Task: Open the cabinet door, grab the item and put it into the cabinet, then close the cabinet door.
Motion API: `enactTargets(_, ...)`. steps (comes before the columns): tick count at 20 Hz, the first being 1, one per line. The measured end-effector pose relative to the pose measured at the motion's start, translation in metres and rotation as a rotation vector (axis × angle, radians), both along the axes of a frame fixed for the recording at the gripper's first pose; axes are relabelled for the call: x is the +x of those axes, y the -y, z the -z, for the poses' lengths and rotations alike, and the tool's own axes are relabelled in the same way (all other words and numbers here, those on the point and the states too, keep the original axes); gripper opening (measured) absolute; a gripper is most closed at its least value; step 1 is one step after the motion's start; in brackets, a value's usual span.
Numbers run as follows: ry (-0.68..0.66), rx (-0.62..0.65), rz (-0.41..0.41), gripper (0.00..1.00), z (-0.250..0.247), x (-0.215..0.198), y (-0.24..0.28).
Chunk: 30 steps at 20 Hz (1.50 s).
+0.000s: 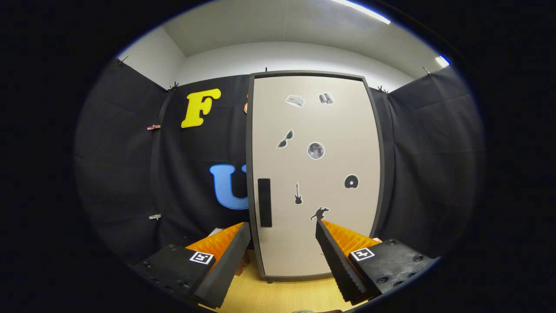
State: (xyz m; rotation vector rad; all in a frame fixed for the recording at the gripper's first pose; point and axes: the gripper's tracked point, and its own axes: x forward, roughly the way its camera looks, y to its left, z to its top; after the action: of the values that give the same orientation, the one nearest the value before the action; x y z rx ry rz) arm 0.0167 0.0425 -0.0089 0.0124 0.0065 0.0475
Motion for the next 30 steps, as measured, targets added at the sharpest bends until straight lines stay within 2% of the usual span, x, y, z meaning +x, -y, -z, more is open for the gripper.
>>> enactTargets(7,0.003,-0.003,-0.044,0.98,0.008,0.051,-0.031)
enactTargets(18,-0.031,-0.011,-0.017,0.98,0.04,0.148,-0.032)
enactTargets(25,-0.052,-0.011,-0.009,0.98,0.054,0.182,-0.032)
enactTargets(28,-0.03,-0.02,0.009,0.7,0.051,0.184,-0.031)
enactTargets(30,-0.029,-0.028,0.017,0.7,0.052,0.187,-0.03)
